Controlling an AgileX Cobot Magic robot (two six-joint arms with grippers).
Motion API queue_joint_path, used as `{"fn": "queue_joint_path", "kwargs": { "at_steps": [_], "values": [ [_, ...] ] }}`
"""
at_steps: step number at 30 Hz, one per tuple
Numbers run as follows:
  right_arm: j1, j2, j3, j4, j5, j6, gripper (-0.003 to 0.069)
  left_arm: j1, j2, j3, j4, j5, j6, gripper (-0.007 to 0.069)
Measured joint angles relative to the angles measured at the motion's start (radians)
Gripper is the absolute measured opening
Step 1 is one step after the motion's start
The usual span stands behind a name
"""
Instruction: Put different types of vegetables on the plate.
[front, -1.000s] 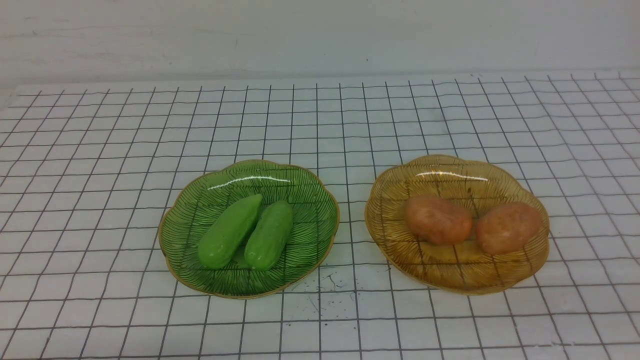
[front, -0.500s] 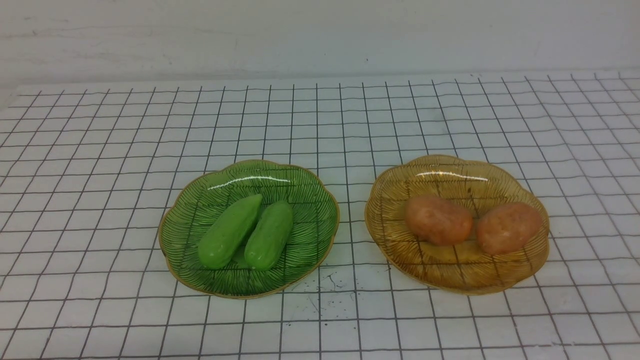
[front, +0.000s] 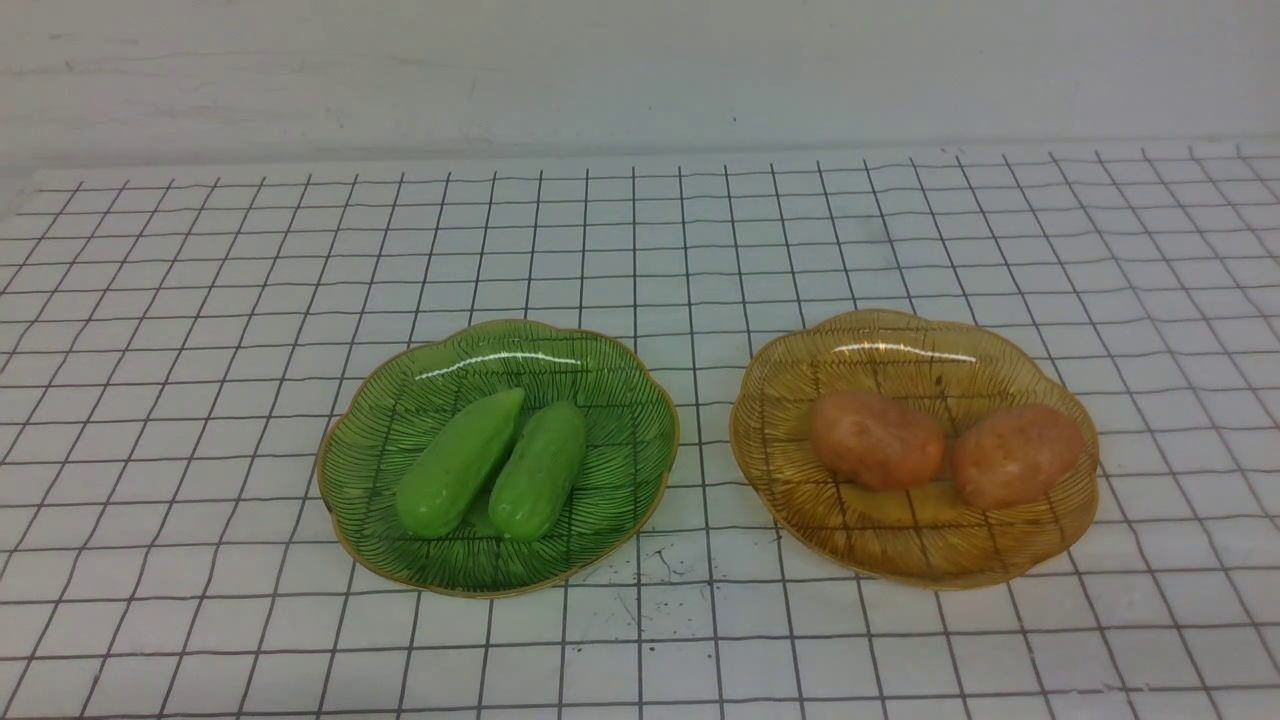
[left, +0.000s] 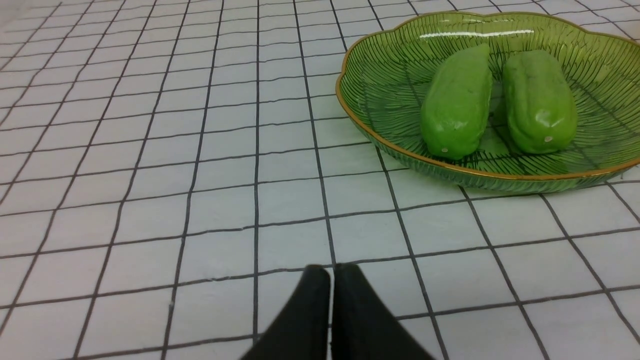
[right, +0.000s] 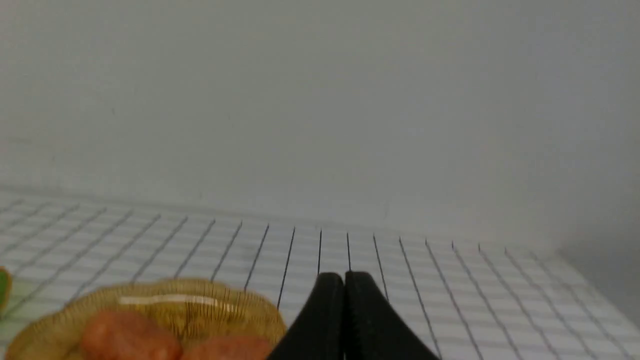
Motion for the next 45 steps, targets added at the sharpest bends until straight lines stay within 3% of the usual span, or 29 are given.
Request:
{"fn": "queue_joint_path", "kwargs": {
  "at_steps": [8, 45],
  "values": [
    [0.000, 0.001, 0.207, -0.003, 0.013, 0.011, -0.0015, 0.000, 0.000, 0.000, 0.000, 0.000, 0.000, -0.0008],
    [0.000, 0.002, 0.209, 0.007, 0.010, 0.022, -0.0015, 0.000, 0.000, 0.000, 0.001, 0.000, 0.000, -0.0008]
  ]
}}
